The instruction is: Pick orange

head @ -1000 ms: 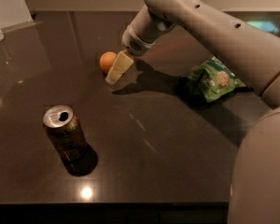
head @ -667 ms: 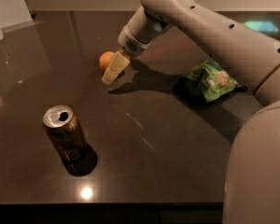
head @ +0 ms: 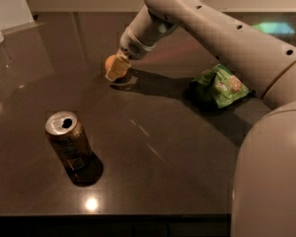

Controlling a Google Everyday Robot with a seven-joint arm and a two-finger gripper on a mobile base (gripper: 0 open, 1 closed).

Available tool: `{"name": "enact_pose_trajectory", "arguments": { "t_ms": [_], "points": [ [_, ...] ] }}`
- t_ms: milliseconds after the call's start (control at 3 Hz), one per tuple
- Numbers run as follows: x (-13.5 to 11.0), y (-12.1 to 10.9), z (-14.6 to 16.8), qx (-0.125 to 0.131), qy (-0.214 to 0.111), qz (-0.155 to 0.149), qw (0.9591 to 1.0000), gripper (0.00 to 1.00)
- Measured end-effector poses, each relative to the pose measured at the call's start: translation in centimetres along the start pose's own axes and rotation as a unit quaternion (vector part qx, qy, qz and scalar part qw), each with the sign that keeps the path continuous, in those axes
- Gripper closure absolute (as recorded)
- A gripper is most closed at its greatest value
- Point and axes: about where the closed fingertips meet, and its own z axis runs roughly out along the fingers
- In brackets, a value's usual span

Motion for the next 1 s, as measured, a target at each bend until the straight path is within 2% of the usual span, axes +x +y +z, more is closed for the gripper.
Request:
{"name": "enact_pose_trajectory", "arguments": {
  "t_ms": [333,667,1000],
  "points": [
    [-0.5,0.4,-0.8,-0.004,-0.009,-0.001,1.0,0.65],
    [-1.7,1.0,-3.0,-0.009,-0.017,-0.006,0.9998,0.88],
    [-3.4,1.9,-6.2,-0.016,-0.024,-0.017,0.9994,1.0]
  ]
}}
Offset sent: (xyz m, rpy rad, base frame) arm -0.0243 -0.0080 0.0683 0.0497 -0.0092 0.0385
